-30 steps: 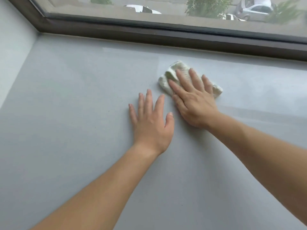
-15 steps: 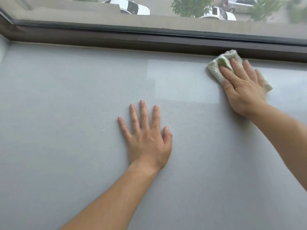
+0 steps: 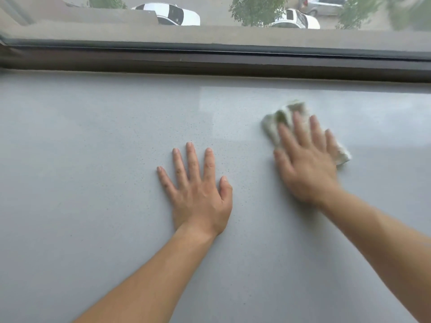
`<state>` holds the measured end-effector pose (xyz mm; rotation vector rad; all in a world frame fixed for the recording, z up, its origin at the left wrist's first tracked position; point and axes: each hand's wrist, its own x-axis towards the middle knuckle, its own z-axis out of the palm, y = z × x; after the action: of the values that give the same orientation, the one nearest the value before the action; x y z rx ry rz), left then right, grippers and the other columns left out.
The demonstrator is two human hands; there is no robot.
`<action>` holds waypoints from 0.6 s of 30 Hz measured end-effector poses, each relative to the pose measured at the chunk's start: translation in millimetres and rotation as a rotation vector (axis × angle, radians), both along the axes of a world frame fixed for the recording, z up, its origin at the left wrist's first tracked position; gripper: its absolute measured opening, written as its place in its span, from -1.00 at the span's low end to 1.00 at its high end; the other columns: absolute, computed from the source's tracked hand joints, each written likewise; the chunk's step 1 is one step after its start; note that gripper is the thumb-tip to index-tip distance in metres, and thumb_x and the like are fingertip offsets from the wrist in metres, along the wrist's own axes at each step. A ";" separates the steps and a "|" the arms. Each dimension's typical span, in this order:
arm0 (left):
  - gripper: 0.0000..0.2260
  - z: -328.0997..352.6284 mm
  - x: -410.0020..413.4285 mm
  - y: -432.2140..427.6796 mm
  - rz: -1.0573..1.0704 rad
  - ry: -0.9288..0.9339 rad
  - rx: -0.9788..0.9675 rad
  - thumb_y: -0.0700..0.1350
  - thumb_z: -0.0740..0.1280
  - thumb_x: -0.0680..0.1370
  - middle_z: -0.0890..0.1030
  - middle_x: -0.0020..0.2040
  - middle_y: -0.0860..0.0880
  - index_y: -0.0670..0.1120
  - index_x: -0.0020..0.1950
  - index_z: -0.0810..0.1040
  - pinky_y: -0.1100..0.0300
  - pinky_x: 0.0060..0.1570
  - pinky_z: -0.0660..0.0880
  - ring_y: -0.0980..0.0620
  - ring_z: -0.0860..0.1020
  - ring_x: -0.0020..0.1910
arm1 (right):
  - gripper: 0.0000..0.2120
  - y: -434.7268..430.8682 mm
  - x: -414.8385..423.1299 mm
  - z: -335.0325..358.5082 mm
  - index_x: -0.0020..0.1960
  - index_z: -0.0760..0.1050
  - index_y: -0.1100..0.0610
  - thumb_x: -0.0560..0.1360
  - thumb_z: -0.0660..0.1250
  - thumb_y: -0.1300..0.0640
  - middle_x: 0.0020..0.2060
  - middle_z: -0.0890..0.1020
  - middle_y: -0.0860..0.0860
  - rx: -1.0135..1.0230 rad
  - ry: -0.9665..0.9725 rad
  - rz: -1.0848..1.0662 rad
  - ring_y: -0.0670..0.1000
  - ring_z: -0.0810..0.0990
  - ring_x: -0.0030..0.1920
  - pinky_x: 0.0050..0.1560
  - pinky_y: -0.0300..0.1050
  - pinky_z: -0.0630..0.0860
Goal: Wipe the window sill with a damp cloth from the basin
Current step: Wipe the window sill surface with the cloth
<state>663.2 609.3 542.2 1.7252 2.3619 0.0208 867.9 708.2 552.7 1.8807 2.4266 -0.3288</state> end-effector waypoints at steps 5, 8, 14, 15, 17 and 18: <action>-0.38 -1.3 0.6 -0.7 -0.002 0.010 -0.009 0.18 -0.07 0.57 -0.11 0.63 -0.13 0.03 0.62 -0.01 -0.39 0.45 -0.17 -0.19 -0.20 0.59 | -0.45 -16.2 46.5 1.7 0.60 0.07 -0.20 0.62 -0.14 -0.23 0.62 -0.04 -0.16 -0.018 -0.052 0.302 0.01 -0.17 0.62 0.57 0.13 -0.17; -0.38 -1.5 1.2 -1.3 0.001 0.011 -0.016 0.18 -0.09 0.57 -0.14 0.63 -0.12 0.04 0.62 -0.04 -0.38 0.44 -0.19 -0.18 -0.23 0.59 | -0.41 6.9 50.8 1.8 0.61 0.00 -0.21 0.59 -0.21 -0.26 0.63 -0.13 -0.17 -0.031 -0.005 -0.053 -0.02 -0.25 0.60 0.56 0.08 -0.29; -0.37 -1.4 1.2 -2.8 0.007 0.010 -0.023 0.21 -0.12 0.56 -0.18 0.63 -0.09 0.07 0.61 -0.09 -0.37 0.45 -0.21 -0.16 -0.26 0.58 | -0.41 -94.7 16.4 -1.2 0.61 0.07 -0.16 0.60 -0.11 -0.23 0.64 -0.06 -0.07 0.002 0.009 0.137 0.11 -0.18 0.62 0.55 0.24 -0.15; -0.37 -1.9 1.2 -2.7 0.004 0.011 -0.024 0.23 -0.12 0.56 -0.18 0.63 -0.09 0.07 0.61 -0.10 -0.37 0.45 -0.22 -0.15 -0.27 0.58 | -0.44 -102.8 28.8 -0.9 0.60 0.11 -0.16 0.61 -0.09 -0.21 0.63 0.00 -0.08 -0.008 0.012 0.248 0.10 -0.14 0.62 0.56 0.24 -0.10; -0.35 -3.0 1.1 -2.6 0.003 0.014 -0.020 0.27 -0.14 0.55 -0.18 0.63 -0.08 0.08 0.61 -0.09 -0.35 0.45 -0.24 -0.14 -0.27 0.58 | -0.47 -87.8 59.2 -1.8 0.58 0.15 -0.19 0.62 -0.06 -0.20 0.62 0.05 -0.11 0.004 -0.002 0.322 0.08 -0.08 0.62 0.56 0.20 -0.08; -0.33 -4.0 0.5 -2.4 0.009 0.016 -0.010 0.30 -0.14 0.54 -0.16 0.64 -0.08 0.08 0.61 -0.07 -0.35 0.45 -0.24 -0.14 -0.25 0.59 | -0.47 -73.3 69.6 -1.4 0.58 0.14 -0.20 0.62 -0.07 -0.20 0.63 0.03 -0.12 0.009 -0.010 0.255 0.06 -0.09 0.62 0.57 0.17 -0.12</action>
<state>663.6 606.9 538.3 1.7165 2.3771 -0.0037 937.4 634.9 551.3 1.5450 2.6234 -0.2930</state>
